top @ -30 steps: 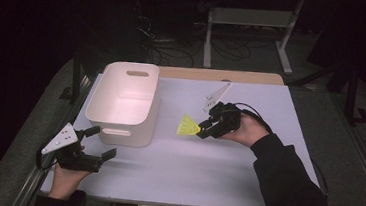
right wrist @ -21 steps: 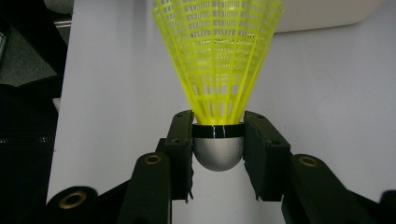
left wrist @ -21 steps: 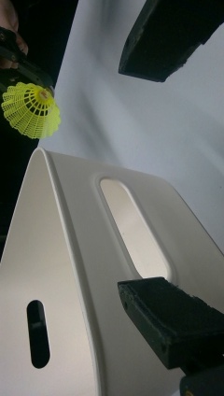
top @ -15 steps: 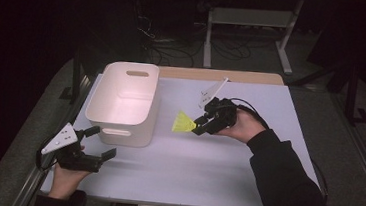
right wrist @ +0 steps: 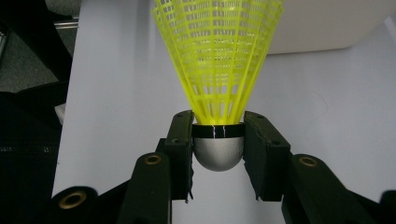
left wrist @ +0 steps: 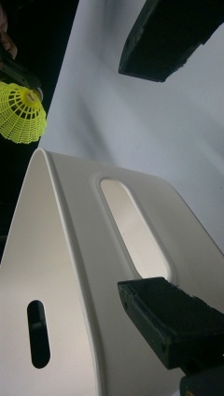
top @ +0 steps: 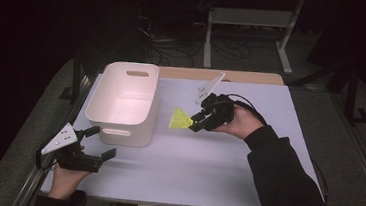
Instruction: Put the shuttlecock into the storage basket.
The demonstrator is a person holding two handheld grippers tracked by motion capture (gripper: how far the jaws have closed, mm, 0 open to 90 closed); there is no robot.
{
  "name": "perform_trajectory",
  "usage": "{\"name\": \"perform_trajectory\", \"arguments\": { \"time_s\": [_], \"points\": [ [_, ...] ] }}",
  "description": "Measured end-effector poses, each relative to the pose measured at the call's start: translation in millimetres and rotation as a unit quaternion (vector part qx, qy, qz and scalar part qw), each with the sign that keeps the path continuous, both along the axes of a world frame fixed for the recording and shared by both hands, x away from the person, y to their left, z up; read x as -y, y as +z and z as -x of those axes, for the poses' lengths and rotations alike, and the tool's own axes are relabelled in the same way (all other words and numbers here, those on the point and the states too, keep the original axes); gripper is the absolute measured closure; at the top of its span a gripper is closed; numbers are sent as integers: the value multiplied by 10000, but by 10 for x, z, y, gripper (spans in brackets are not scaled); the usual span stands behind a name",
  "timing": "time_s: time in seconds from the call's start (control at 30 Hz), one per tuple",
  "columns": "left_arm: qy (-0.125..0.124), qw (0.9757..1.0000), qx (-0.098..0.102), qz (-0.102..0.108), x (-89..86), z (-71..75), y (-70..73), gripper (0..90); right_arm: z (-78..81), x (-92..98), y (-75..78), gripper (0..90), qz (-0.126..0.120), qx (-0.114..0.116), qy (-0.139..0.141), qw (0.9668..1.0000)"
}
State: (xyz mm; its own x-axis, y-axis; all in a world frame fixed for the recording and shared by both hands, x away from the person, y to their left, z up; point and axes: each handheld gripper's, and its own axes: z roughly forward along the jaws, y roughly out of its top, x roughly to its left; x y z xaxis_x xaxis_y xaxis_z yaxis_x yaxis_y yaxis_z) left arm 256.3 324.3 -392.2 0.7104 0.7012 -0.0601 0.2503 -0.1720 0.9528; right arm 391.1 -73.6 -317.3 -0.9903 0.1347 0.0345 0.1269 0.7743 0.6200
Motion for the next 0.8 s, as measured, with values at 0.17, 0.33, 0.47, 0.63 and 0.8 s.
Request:
{"name": "perform_trajectory", "arguments": {
  "time_s": [0.17, 0.33, 0.47, 0.63, 0.8],
  "points": [
    [-2, 10000, -1, 0, 0, 0, 0, 0, -19, -29, 31, 630, 6, 32, 2, 10000],
    [-2, 10000, -1, -1, 1, 1, 0, 0, -44, -53, 99, 630, -72, 89, -11, 9999],
    [-4, 10000, -3, 3, 1, 2, 0, 0, -77, -69, 142, 631, -128, 99, -53, 9999],
    [-12, 10000, -3, -8, 0, 0, 0, 0, -96, -100, 190, 630, -169, 122, -32, 9998],
    [-9, 10000, -3, 3, 1, 2, 0, 0, -107, -126, 215, 631, -165, 141, -24, 9998]
  ]
}}
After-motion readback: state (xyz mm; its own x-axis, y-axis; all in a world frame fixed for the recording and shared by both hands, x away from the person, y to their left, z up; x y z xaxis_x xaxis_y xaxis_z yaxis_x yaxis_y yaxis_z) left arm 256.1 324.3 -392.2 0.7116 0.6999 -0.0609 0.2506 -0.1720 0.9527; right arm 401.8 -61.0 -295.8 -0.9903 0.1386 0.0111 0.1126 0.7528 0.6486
